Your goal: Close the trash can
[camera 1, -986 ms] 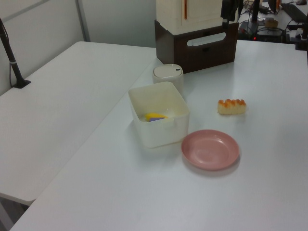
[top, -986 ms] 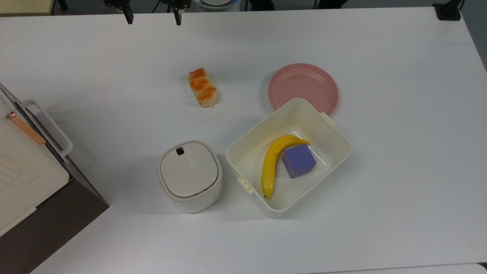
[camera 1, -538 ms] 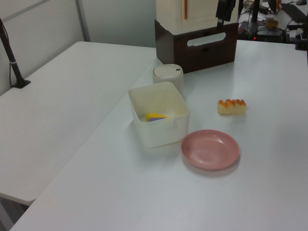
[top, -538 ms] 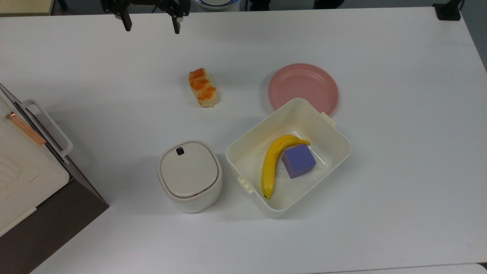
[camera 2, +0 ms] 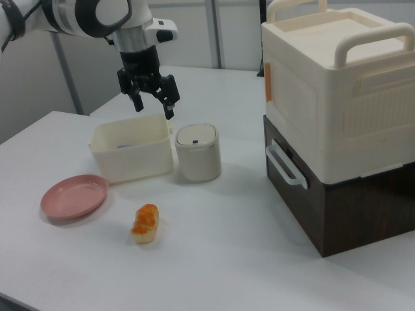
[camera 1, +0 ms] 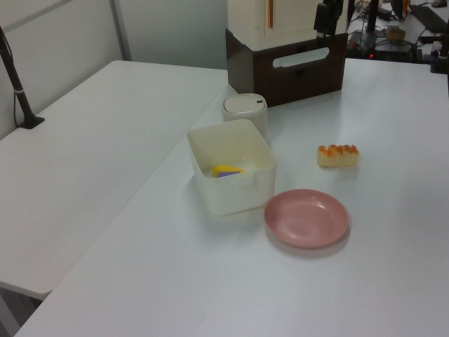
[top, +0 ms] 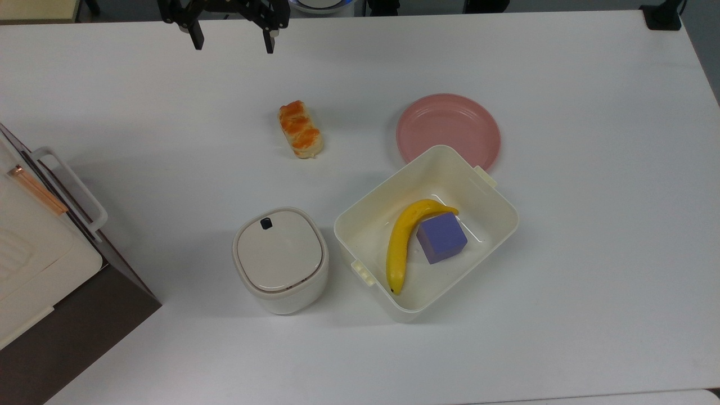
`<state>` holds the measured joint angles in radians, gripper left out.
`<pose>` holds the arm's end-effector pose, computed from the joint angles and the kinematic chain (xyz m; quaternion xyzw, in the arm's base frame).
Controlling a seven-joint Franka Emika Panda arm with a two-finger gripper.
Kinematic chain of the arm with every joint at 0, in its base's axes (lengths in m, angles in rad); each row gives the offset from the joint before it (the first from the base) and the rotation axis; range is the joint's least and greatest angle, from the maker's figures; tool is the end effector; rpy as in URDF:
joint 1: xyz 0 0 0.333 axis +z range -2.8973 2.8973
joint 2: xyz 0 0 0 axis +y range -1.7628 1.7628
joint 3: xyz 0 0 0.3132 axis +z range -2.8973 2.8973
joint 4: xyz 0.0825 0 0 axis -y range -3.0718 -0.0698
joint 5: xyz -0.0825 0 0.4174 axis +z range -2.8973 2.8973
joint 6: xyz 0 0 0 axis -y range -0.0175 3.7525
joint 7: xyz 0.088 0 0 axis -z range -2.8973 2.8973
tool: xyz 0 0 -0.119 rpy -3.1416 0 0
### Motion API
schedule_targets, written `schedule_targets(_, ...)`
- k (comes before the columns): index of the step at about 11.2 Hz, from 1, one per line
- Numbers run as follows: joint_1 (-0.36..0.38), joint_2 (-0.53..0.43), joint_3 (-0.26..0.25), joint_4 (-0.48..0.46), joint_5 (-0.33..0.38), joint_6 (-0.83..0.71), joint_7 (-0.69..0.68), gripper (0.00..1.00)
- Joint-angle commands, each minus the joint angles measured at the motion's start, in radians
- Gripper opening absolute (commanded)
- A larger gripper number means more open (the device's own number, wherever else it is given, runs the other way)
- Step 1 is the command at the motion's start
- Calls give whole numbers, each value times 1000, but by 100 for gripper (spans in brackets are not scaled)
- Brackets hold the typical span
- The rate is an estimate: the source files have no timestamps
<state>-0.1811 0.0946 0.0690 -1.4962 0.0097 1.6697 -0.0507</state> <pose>0.6237 -0.0711 0.5996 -0.9987 0.0312 -0.0401 0.0048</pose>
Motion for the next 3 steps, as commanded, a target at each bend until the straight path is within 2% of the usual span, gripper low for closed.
schedule_targets(1, 23, -39, -25, -50, 19, 19, 15, 100)
schedule_targets(3, 23, -39, -25, -50, 19, 16, 17, 100)
